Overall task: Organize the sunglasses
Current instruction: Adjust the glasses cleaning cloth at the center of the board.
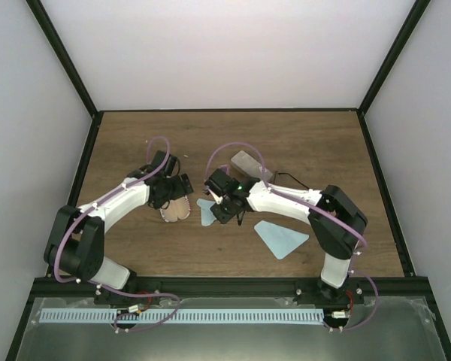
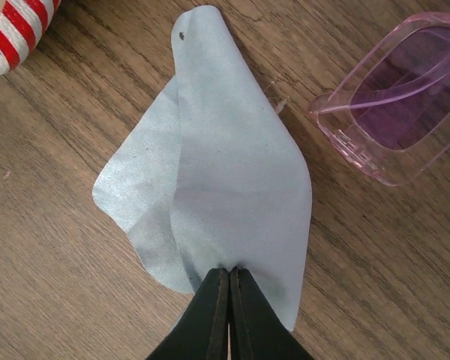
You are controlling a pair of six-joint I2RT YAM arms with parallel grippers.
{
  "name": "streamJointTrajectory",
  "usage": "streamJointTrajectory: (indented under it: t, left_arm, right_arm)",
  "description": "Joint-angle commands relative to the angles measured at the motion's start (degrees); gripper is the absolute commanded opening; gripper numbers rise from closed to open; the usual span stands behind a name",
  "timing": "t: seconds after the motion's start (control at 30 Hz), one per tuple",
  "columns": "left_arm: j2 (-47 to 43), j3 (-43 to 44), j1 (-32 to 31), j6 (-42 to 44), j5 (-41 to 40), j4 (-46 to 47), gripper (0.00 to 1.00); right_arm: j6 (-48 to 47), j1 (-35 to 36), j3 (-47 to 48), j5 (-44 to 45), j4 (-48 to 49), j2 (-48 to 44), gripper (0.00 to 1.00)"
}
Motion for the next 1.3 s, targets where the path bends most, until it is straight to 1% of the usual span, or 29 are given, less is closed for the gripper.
streamJointTrajectory:
  t: [0.0,0.13,0.27,0.3,0.37,0.4,0.43,0.47,0.5,0.53,0.57,0.6,0.63,0.67,0.7,0.77,0.9,1.03,1.1,1.27]
  left_arm:
    - [1.1,1.7,0.2,0.5,0.5,0.5,1.00]
    - [1.3,1.8,0.2,0.5,0.6,0.7,1.00]
    - [1.8,1.8,0.2,0.5,1.9,1.6,1.00]
    - [1.9,1.6,0.2,0.8,3.1,2.3,0.96]
    - [2.2,1.4,0.2,1.0,6.8,3.9,0.64]
    - [2.3,1.2,0.1,1.3,9.1,4.9,0.58]
    - [2.2,1.1,0.0,1.6,10.9,5.3,0.53]
    - [1.9,1.0,-0.2,2.4,12.4,5.7,0.50]
    - [1.4,0.8,-0.6,4.3,13.5,6.2,0.48]
    - [0.4,0.6,-1.1,6.0,14.1,6.8,0.49]
    - [-1.0,0.1,-1.9,8.1,14.2,7.6,0.51]
    - [-2.4,-0.5,-2.8,11.5,14.2,8.5,0.58]
    - [-3.8,-1.0,-3.7,13.2,13.8,9.2,0.66]
    - [-4.9,-1.4,-4.7,16.6,12.9,9.7,0.75]
    - [-5.9,-1.8,-5.7,19.1,10.9,10.2,0.81]
    - [-7.9,-2.8,-8.2,25.0,8.4,11.9,0.89]
    - [-9.6,-4.6,-13.2,34.9,3.7,14.6,0.91]
    - [-8.5,-4.7,-14.2,41.8,2.2,12.4,0.90]
    - [-8.2,-4.7,-14.3,44.0,0.6,10.4,0.90]
    - [-9.1,-7.1,-14.3,45.9,-2.4,10.6,0.88]
  right_arm:
    - [-0.1,-0.7,1.6,1.1,-1.0,-0.4,0.01]
    - [0.1,-1.0,1.5,0.5,-1.3,-0.9,0.01]
    - [1.4,-3.0,0.9,-1.3,-1.8,-1.8,0.01]
    - [1.6,-3.4,0.6,-1.8,-1.7,-1.9,0.01]
    - [1.7,-4.1,0.1,-2.8,-1.3,-1.7,0.01]
    - [1.9,-4.3,0.1,-3.4,-1.2,-1.5,0.01]
    - [2.0,-4.5,0.2,-4.1,-1.1,-1.4,0.01]
    - [1.9,-4.7,0.3,-4.5,-1.1,-1.3,0.01]
    - [2.0,-4.8,0.4,-4.9,-1.1,-1.0,0.01]
    - [1.9,-5.0,0.5,-5.3,-1.0,-0.9,0.01]
    - [2.0,-5.1,0.5,-5.8,-0.9,-0.8,0.01]
    - [2.0,-5.2,0.5,-6.3,-0.9,-0.8,0.01]
    - [1.9,-5.3,0.5,-6.8,-0.7,-0.6,0.01]
    - [2.0,-5.3,0.5,-7.2,-0.6,-0.5,0.01]
    - [2.0,-5.4,0.4,-7.6,-0.5,-0.4,0.01]
    - [2.0,-5.4,0.5,-8.2,-0.4,-0.2,0.01]
    - [2.0,-5.5,0.8,-9.2,-0.4,-0.1,0.01]
    - [2.1,-6.0,0.9,-10.1,-0.5,-0.3,0.01]
    - [2.2,-6.5,0.9,-10.8,-0.5,-0.6,0.01]
    - [2.5,-7.8,0.3,-12.3,-0.5,-0.6,0.01]
